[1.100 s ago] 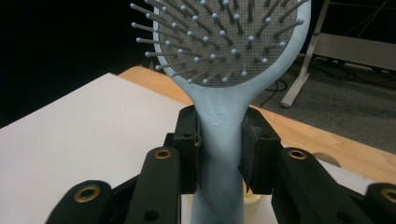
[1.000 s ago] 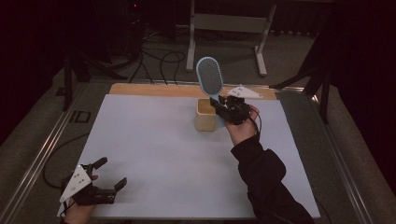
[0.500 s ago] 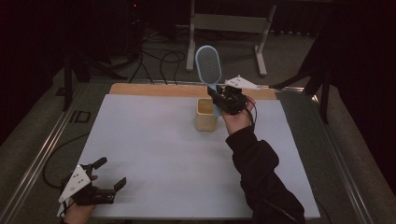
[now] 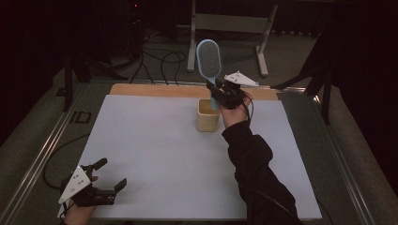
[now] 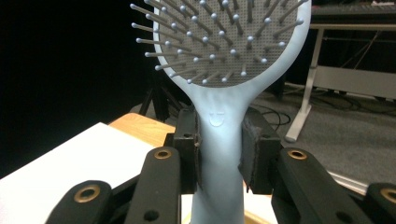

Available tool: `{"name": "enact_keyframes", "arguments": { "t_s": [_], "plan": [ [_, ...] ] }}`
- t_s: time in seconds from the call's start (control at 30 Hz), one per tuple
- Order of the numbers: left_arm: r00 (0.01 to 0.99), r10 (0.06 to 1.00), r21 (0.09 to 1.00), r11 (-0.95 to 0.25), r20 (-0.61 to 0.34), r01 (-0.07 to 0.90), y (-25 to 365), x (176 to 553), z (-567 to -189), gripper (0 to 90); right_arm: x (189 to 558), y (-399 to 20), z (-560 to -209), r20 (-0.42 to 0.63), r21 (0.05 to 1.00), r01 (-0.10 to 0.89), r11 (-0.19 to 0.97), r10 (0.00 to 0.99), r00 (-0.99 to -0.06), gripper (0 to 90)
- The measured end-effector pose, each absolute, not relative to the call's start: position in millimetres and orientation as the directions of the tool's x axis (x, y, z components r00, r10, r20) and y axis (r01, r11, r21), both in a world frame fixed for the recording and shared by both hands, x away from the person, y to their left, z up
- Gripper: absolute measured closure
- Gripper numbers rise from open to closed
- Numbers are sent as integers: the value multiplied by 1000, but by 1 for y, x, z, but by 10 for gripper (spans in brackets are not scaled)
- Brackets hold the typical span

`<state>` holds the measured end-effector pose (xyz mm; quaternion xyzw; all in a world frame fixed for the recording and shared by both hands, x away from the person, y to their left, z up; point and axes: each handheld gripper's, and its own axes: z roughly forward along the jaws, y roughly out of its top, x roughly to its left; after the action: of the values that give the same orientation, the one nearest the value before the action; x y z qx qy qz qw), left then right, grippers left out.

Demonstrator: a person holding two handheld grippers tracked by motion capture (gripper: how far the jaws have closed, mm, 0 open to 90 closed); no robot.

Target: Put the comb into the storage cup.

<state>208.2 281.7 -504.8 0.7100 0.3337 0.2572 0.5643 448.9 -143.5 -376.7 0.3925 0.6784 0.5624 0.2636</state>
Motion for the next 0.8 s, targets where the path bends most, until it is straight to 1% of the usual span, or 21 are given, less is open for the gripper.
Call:
{"name": "enact_keyframes", "arguments": {
  "t_s": [0.4, 0.8],
  "plan": [
    [648, 761, 974, -135, -18, 185, 282, 208, -505, 0, 469, -137, -392, 102, 972, 232, 33, 831, -547, 715],
    [650, 760, 974, -132, -21, 186, 282, 208, -505, 0, 475, -134, -413, 112, 969, 245, 32, 826, -552, 715]
  ]
}}
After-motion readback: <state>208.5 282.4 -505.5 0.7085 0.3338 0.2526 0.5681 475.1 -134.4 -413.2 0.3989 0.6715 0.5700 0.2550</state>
